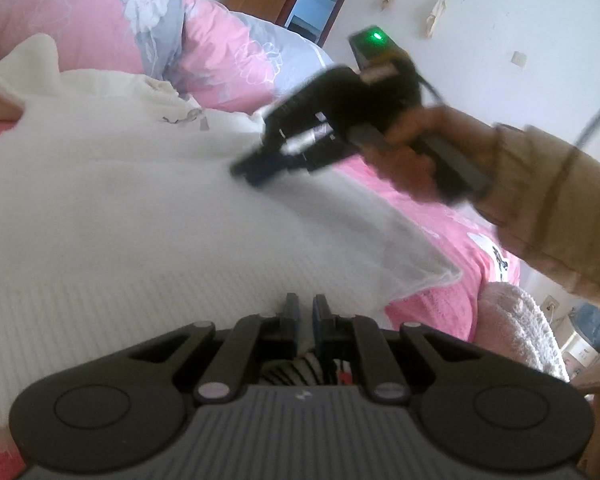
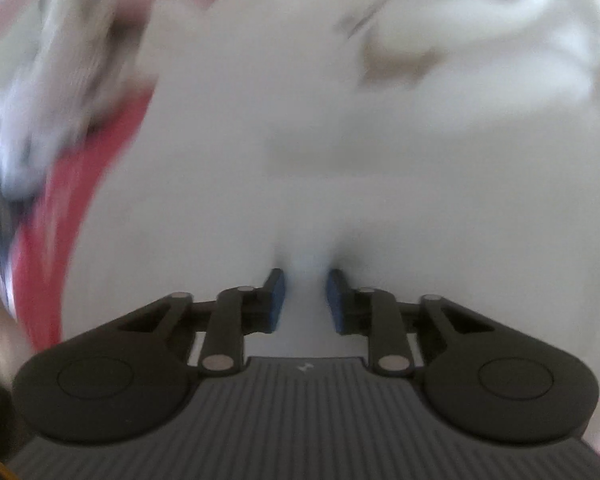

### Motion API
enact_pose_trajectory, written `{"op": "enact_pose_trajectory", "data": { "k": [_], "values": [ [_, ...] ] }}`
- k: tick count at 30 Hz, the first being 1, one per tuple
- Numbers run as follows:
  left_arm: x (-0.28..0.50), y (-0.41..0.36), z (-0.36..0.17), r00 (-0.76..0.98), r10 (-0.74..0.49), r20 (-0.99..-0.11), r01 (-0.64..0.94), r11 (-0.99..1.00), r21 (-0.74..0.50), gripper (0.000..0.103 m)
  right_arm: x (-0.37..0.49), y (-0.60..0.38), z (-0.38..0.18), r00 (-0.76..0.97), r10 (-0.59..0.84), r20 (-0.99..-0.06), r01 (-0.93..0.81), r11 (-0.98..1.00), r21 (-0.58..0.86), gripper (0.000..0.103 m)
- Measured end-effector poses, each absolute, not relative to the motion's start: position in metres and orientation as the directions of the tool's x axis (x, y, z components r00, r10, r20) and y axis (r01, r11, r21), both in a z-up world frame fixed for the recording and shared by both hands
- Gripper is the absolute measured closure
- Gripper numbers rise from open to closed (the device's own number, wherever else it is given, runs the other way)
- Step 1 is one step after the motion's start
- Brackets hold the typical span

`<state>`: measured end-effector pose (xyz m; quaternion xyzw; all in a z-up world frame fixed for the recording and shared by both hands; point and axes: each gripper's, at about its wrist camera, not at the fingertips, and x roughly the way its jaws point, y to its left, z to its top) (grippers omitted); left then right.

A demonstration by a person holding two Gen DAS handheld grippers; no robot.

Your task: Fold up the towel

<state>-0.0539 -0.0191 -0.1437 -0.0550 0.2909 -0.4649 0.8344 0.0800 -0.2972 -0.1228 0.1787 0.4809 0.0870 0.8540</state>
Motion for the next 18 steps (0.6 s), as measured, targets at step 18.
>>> {"op": "enact_pose_trajectory", "data": {
  "k": [18],
  "values": [
    [-0.058, -0.024, -0.141, 0.399, -0.783, -0.477, 0.745, 0.58, -0.328, 0.093, 0.028, -0.42, -0.118, 0.638, 0.2, -0.744, 0.247, 0.862, 0.443, 0.094]
  ]
}}
